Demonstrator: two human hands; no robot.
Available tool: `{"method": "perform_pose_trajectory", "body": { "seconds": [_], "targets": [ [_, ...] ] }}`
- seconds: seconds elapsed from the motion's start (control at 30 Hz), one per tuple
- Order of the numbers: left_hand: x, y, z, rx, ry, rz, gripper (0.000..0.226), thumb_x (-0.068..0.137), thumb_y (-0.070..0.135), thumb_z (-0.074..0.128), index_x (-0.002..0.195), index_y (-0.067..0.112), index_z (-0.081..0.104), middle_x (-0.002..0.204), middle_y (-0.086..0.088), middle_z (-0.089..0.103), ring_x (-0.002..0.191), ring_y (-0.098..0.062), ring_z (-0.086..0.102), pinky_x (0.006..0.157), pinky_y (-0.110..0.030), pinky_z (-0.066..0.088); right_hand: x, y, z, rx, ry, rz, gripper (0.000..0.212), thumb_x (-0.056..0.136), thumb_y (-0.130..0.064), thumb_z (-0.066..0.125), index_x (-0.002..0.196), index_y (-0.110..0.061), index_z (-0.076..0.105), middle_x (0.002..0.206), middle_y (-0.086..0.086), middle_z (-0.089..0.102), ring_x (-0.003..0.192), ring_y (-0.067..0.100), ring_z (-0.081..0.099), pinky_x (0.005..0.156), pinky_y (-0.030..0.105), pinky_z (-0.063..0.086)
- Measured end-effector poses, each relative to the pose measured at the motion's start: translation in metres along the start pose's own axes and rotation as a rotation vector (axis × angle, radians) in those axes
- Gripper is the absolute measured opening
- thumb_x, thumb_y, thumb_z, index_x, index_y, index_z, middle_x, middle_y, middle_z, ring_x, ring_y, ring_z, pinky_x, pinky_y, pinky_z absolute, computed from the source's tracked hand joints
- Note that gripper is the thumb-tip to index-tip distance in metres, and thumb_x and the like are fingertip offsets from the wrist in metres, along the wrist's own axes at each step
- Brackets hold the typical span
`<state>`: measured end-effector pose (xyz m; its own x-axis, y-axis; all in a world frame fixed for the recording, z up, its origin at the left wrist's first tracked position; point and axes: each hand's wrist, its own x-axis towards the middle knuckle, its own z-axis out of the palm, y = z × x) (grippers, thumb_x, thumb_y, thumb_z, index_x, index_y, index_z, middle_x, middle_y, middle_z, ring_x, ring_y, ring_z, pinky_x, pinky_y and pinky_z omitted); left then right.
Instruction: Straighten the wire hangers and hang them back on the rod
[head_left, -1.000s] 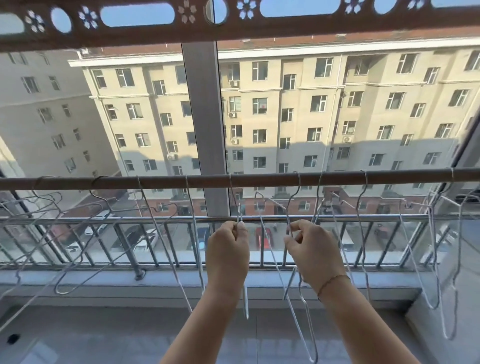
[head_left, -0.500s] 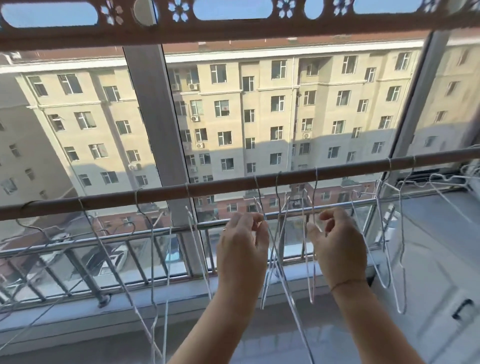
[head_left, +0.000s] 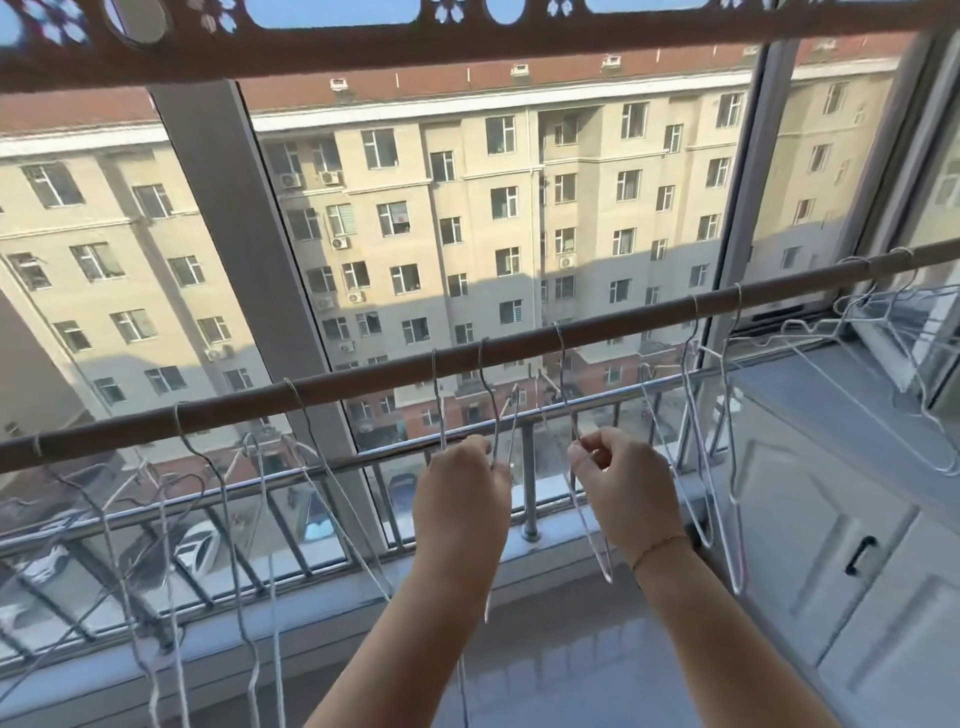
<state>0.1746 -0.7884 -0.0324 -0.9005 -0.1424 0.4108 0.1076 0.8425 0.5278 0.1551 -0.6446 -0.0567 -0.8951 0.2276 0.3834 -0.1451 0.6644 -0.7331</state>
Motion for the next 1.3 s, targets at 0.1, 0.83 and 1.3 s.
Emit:
{"method": "perform_pose_trajectory", "body": {
  "seconds": [0.1, 0.83, 1.3],
  "targets": [
    [-0.002, 0.006, 0.006, -0.007, -0.104, -0.035, 0.019, 0.089, 0.023, 0.055, 0.096, 0.010, 0.065, 0.079, -0.011, 0.072, 0.077, -0.028, 0.067, 0.070, -0.034, 0.052, -0.001, 0.004, -0.005, 0.021, 0.003, 0.006, 0.016, 0.087, -0.026, 0.058, 0.083, -0.014, 0.066, 0.075, 0.002, 0.065, 0.063, 0.011, 0.058, 0.055, 0.015, 0.039],
    [-0.005, 0.092, 0.064, 0.038, 0.201, -0.314, 0.045, 0.088, 0.025, 0.058, 0.130, 0.010, 0.047, 0.110, -0.012, 0.064, 0.093, -0.027, 0.063, 0.074, -0.032, 0.050, 0.054, 0.069, -0.072, 0.161, -0.123, -0.253, 0.012, 0.086, -0.025, 0.059, 0.091, -0.015, 0.064, 0.073, -0.011, 0.058, 0.068, 0.004, 0.054, 0.059, 0.001, 0.037],
    [0.010, 0.177, 0.128, -0.057, 0.039, -0.046, 0.038, 0.094, 0.016, 0.049, 0.131, 0.008, 0.046, 0.120, -0.009, 0.061, 0.106, -0.021, 0.061, 0.081, -0.019, 0.041, 0.087, 0.128, -0.094, 0.288, -0.197, 0.034, 0.034, 0.080, -0.024, 0.067, 0.108, -0.010, 0.051, 0.068, -0.007, 0.057, 0.063, 0.001, 0.055, 0.057, 0.013, 0.040]
  ]
}}
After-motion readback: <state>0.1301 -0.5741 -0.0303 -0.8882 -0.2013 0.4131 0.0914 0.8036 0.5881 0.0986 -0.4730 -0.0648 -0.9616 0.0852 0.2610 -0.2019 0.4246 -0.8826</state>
